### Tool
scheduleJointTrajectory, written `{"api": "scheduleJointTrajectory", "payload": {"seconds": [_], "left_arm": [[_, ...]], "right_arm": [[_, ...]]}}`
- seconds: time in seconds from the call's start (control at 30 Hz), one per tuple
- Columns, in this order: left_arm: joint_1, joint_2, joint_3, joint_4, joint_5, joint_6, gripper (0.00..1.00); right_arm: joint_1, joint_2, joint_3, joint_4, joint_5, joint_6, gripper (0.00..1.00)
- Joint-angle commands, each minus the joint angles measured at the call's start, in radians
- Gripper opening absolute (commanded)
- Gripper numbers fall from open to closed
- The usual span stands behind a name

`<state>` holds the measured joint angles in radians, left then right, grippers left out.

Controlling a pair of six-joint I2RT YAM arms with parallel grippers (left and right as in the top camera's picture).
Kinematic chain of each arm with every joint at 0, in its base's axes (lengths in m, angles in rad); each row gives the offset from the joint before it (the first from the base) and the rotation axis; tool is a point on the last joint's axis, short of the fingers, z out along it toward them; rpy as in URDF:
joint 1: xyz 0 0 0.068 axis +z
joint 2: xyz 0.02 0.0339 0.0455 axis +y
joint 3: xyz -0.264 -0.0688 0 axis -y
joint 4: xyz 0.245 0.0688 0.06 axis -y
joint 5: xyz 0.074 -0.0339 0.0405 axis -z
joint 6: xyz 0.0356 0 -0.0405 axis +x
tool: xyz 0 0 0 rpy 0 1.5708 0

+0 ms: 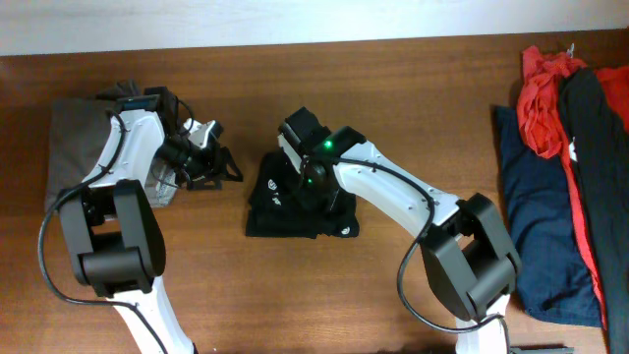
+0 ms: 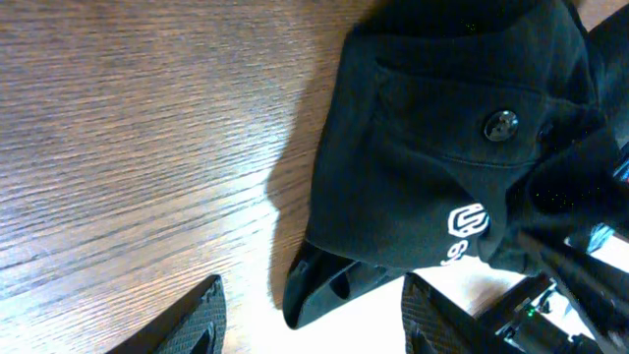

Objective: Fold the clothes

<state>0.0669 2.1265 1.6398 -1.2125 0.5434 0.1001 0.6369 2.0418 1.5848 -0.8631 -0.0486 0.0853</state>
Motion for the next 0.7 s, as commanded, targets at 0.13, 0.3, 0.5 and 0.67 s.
{"api": "scheduleJointTrajectory", "payload": {"seconds": [0.13, 0.3, 0.5, 0.67], "left_arm": [[0.001, 0.002, -0.008, -0.004, 0.018, 0.038, 0.57], [0.001, 0.002, -0.008, -0.003, 0.018, 0.049, 0.57], [0.001, 0.002, -0.008, -0.002, 0.018, 0.052, 0.57], [0.0, 0.002, -0.008, 0.0, 0.019, 0.052, 0.57]], "right_arm": [[-0.031, -0.031, -0.008, -0.106, 0.126, 0.051, 0.04], [-0.031, -0.146, -0.008, -0.22, 0.14, -0.038, 0.05], [-0.031, -0.178, -0.009, -0.355, 0.139, -0.044, 0.26], [-0.045, -0.178, -0.008, -0.38, 0.192, 0.014, 0.34]]}}
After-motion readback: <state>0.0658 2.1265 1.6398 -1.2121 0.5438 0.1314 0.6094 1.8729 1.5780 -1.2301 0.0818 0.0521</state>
